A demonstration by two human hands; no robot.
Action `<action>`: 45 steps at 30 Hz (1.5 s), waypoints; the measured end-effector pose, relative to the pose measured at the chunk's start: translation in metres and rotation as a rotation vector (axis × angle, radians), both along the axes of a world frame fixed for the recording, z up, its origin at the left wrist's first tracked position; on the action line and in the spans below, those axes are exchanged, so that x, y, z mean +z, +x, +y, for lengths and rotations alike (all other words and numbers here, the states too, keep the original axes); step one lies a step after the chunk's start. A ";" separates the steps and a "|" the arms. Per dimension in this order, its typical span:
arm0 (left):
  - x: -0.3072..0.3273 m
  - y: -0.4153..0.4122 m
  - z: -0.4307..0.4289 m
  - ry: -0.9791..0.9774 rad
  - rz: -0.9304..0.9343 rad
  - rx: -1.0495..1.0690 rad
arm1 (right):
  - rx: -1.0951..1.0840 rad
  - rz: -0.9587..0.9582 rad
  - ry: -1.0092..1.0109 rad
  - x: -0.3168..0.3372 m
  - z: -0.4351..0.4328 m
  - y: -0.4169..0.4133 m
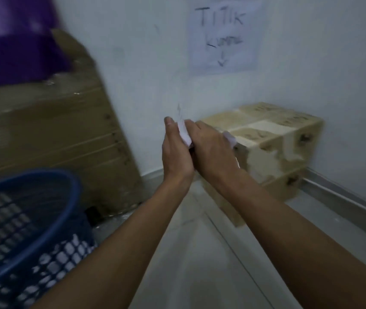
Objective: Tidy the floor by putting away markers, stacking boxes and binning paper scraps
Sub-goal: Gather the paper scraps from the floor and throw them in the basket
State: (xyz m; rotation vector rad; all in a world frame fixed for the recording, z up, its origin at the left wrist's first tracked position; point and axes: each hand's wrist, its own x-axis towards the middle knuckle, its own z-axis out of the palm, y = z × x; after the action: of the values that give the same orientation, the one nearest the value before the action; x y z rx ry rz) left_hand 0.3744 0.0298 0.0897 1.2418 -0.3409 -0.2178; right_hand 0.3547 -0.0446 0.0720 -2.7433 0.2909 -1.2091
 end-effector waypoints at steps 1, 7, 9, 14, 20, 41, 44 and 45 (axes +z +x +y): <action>0.009 0.014 0.015 -0.017 -0.018 0.047 | 0.051 -0.020 0.001 0.009 0.016 0.018; 0.027 0.078 0.103 -0.098 -0.017 0.299 | 0.229 -0.089 -0.036 0.032 0.102 0.093; 0.028 0.090 0.138 -0.070 -0.004 0.396 | 0.327 -0.083 -0.036 0.032 0.138 0.115; 0.020 0.111 0.218 0.086 -0.038 0.583 | 0.516 0.032 0.052 0.022 0.220 0.155; 0.009 0.121 0.289 0.262 0.072 0.652 | 0.744 0.086 0.273 0.005 0.281 0.164; -0.026 0.127 0.259 0.436 -0.061 0.849 | 0.733 0.513 0.212 -0.008 0.223 0.139; -0.030 0.128 0.237 0.420 -0.098 0.795 | 0.670 0.385 0.308 -0.011 0.205 0.132; -0.030 0.128 0.229 0.415 -0.108 0.772 | 0.636 0.326 0.349 -0.013 0.197 0.130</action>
State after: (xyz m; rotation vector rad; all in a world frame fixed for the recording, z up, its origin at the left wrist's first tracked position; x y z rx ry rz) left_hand 0.5021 0.2588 0.0597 1.7080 0.1173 0.4662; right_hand 0.4847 0.1526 0.0590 -2.4152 -0.2997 -0.4948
